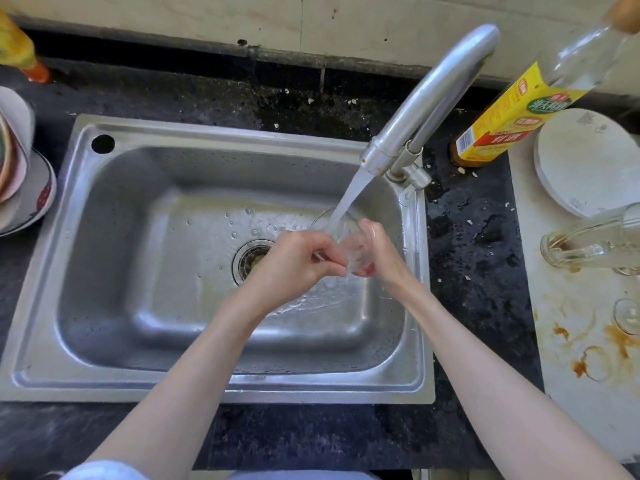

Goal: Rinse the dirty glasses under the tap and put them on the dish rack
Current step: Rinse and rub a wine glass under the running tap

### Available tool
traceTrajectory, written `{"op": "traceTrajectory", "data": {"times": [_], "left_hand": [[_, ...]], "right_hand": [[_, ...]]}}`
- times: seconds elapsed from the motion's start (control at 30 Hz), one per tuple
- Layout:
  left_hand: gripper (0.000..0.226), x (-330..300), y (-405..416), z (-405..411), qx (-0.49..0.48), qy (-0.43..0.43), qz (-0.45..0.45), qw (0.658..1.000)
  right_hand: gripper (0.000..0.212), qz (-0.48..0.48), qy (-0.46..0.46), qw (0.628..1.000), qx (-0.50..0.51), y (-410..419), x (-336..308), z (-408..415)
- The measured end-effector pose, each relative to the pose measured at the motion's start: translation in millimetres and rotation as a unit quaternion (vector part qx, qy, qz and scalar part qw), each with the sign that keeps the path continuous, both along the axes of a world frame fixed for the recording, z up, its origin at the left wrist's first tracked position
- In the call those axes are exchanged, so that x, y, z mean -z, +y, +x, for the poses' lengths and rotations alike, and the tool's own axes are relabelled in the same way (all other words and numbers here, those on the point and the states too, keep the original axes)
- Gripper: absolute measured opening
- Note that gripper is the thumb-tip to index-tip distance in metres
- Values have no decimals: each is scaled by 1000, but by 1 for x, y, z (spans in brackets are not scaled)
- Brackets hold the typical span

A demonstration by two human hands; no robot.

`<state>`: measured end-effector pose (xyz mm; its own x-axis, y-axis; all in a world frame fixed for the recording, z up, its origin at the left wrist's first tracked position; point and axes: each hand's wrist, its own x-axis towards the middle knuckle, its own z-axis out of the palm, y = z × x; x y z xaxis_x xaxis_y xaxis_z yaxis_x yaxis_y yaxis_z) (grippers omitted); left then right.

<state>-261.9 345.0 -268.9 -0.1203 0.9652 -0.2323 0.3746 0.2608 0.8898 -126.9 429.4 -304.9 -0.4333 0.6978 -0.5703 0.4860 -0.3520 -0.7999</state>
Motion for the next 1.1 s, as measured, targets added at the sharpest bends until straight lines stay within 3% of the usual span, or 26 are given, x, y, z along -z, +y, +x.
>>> {"op": "traceTrajectory", "data": {"times": [0.1,0.17,0.27,0.3,0.4,0.47,0.53,0.63,0.7,0.73,0.8,0.83,0.9,0.97,1.03,1.1], "left_hand": [[12,8,-4,2,-6,57,68,996],[12,12,-5,0,44,84,89,992],[26,15,-5,-7,177,76,3,981],[28,15,-5,-9,181,53,-18,982],[21,12,-4,-9,39,-35,-44,998],[26,14,-4,-7,-63,-64,-50,995],[29,15,-4,-6,-85,-61,-54,993],[25,5,-4,-10,77,-101,-64,990],[27,0,-3,-14,183,-98,-83,975],[21,0,-3,-15,186,-79,-87,975],[7,1,-1,-18,94,-53,-97,989],[12,3,1,-17,32,-53,-96,993],[22,7,4,-13,-59,-48,-78,994],[25,8,5,-11,-91,-54,-61,993],[9,5,4,-16,-14,-129,-82,988],[17,1,0,-23,135,-94,-109,980]], "right_hand": [[47,24,7,1000,-8,4,0,1],[48,44,-27,998,-38,7,-2,0],[59,17,-82,991,-106,9,-2,0],[59,-10,-76,991,-114,8,-1,0],[65,-44,-62,992,-97,6,-4,0],[71,8,-78,991,-110,2,-3,0],[71,76,-90,984,-132,-2,1,-2],[83,65,-103,983,-139,-4,2,-7],[95,-22,-106,982,-153,1,0,-8],[93,-72,-98,978,-169,3,-3,-7],[85,-128,-71,973,-177,4,-6,-5],[85,-117,-61,978,-163,2,-5,-5],[79,-34,-55,988,-137,-5,0,-9],[60,44,-39,992,-110,-12,6,-17],[63,91,-66,989,-102,-11,10,-20],[64,74,-70,991,-86,-3,10,-20]]}}
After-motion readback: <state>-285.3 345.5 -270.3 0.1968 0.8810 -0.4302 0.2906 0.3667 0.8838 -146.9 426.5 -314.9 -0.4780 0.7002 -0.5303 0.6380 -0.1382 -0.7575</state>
